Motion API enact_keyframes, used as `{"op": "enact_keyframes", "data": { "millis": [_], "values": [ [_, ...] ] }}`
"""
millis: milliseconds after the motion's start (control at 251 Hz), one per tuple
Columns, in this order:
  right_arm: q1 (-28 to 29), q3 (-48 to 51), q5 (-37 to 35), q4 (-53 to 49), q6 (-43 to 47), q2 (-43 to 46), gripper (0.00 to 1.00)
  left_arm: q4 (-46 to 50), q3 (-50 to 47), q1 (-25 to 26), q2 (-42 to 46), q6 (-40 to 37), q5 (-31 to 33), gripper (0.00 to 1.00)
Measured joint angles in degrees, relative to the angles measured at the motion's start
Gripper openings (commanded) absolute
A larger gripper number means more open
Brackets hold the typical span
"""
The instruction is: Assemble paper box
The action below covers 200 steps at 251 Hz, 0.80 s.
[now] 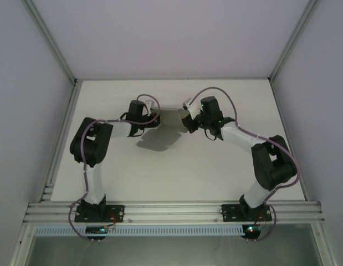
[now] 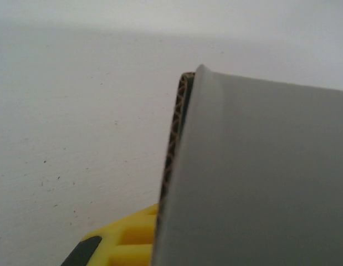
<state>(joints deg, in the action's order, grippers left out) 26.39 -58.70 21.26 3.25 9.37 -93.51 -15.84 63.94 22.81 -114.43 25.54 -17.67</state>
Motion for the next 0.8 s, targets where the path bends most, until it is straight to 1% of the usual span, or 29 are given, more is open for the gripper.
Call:
{"op": "enact_keyframes", "data": {
  "millis": [76,124,204,323,495,651,722,798],
  "values": [
    [1.11,0.66,-3.87,0.09,0.11,0.79,0.00,9.73,5.64,1.79,-0.52,1.27,5.35,0.00],
    [1.68,1.09,-6.16,0.20,0.09,1.27,0.00,14.60,8.52,2.67,-1.14,2.27,7.61,0.00],
    [2.51,1.57,-8.79,0.26,0.09,1.79,0.00,19.43,10.73,3.61,-1.31,4.13,10.32,0.00],
    [3.74,2.01,-11.17,0.59,0.11,2.14,0.00,23.96,12.52,3.98,-1.31,6.34,12.02,0.00],
    [4.92,2.64,-12.96,1.73,0.11,2.14,0.00,28.11,14.21,5.05,-1.31,7.72,16.48,0.00],
    [5.22,3.08,-13.25,2.43,0.11,2.14,0.00,31.36,15.63,5.46,-1.40,8.44,18.08,0.00],
    [5.27,3.13,-13.16,2.47,0.11,2.14,0.00,30.82,15.17,5.62,-1.20,7.93,18.36,0.00],
    [5.25,3.17,-13.09,2.54,0.09,2.14,0.00,26.88,11.91,5.64,0.24,6.82,18.08,0.00]
  ]
}}
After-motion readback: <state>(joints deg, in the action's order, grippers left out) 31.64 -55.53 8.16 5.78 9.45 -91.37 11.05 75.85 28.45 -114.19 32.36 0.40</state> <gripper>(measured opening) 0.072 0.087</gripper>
